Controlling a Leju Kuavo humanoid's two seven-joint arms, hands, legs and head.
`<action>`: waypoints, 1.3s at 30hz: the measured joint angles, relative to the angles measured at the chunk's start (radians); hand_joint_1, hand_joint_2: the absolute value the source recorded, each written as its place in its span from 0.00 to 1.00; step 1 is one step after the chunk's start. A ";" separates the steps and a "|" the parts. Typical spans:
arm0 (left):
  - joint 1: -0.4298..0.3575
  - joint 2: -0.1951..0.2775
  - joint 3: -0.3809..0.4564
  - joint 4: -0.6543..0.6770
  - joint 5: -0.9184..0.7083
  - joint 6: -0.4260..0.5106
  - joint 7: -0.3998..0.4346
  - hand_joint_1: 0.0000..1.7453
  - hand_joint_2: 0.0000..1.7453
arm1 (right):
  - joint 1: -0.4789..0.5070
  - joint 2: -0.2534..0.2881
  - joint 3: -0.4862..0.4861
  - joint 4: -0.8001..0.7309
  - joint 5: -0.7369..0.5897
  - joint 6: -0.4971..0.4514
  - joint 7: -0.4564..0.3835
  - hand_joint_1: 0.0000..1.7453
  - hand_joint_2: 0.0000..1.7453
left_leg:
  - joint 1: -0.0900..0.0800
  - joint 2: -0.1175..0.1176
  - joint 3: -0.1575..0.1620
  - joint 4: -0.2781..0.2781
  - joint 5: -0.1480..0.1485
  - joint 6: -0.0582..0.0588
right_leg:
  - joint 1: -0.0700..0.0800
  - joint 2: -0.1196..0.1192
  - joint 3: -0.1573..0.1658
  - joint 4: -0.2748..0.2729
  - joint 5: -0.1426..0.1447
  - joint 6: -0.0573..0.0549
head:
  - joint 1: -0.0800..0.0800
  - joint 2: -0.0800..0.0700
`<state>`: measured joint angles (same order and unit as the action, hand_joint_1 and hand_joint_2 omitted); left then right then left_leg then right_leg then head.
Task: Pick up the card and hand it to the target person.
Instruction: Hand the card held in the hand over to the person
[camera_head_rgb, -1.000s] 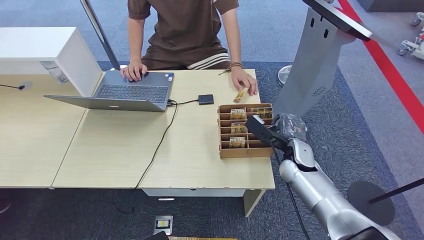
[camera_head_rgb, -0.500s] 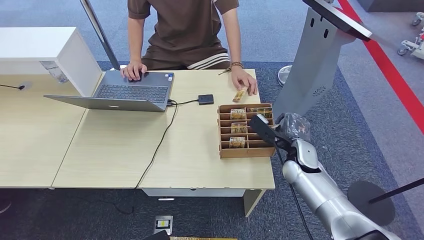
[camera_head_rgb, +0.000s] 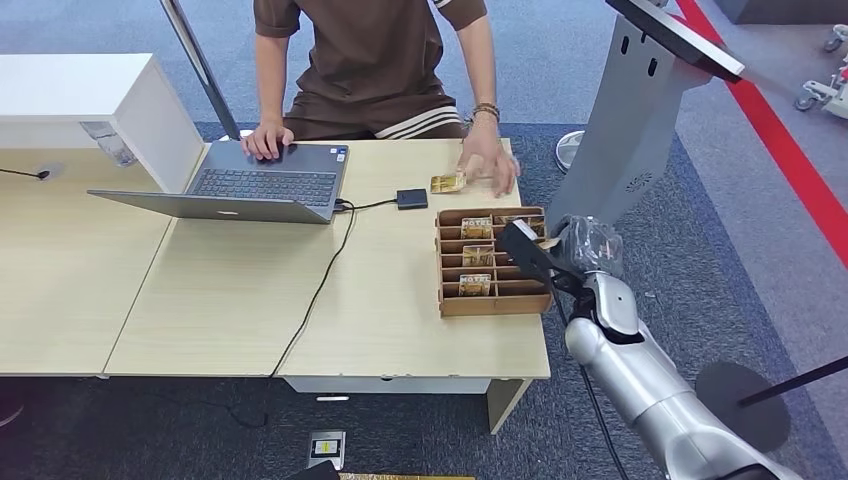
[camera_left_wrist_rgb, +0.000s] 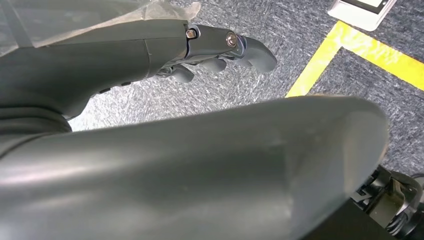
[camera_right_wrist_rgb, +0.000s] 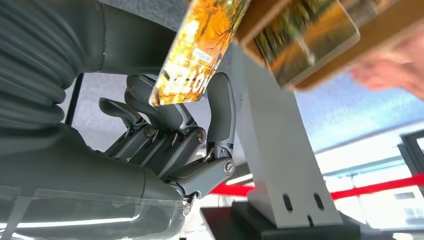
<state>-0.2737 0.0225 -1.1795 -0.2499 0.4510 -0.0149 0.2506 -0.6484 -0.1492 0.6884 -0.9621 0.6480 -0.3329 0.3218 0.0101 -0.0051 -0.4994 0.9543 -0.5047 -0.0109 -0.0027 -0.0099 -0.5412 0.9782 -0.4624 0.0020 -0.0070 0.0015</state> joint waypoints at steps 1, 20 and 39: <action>0.000 0.000 0.000 0.000 -0.002 0.000 0.000 0.00 0.00 | 0.002 -0.003 -0.002 -0.015 0.009 -0.002 0.010 1.00 1.00 | 0.000 0.000 0.000 0.000 0.000 0.000 | 0.000 0.000 0.000 0.000 0.000 0.000 | 0.000 0.000; -0.002 0.000 0.000 0.000 -0.026 -0.010 0.006 0.00 0.00 | 0.027 -0.030 -0.044 -0.341 0.130 -0.004 0.068 1.00 1.00 | 0.000 0.000 0.000 0.000 0.000 0.000 | 0.000 0.000 0.001 0.000 0.000 0.000 | 0.000 0.000; -0.038 -0.011 -0.001 -0.007 -0.070 -0.052 0.031 0.00 0.00 | -0.022 0.052 -0.014 -0.291 0.195 -0.103 0.080 0.00 1.00 | 0.000 -0.001 0.000 0.000 0.001 -0.001 | 0.000 0.000 0.000 0.000 0.001 0.000 | 0.000 0.000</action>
<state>-0.3119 0.0117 -1.1807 -0.2565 0.3813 -0.0671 0.2811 -0.6702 -0.0968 0.6743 -1.2529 0.8427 -0.4357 0.4023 0.0102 -0.0056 -0.4996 0.9542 -0.5038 -0.0118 -0.0027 -0.0101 -0.5408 0.9785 -0.4617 0.0017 -0.0071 0.0014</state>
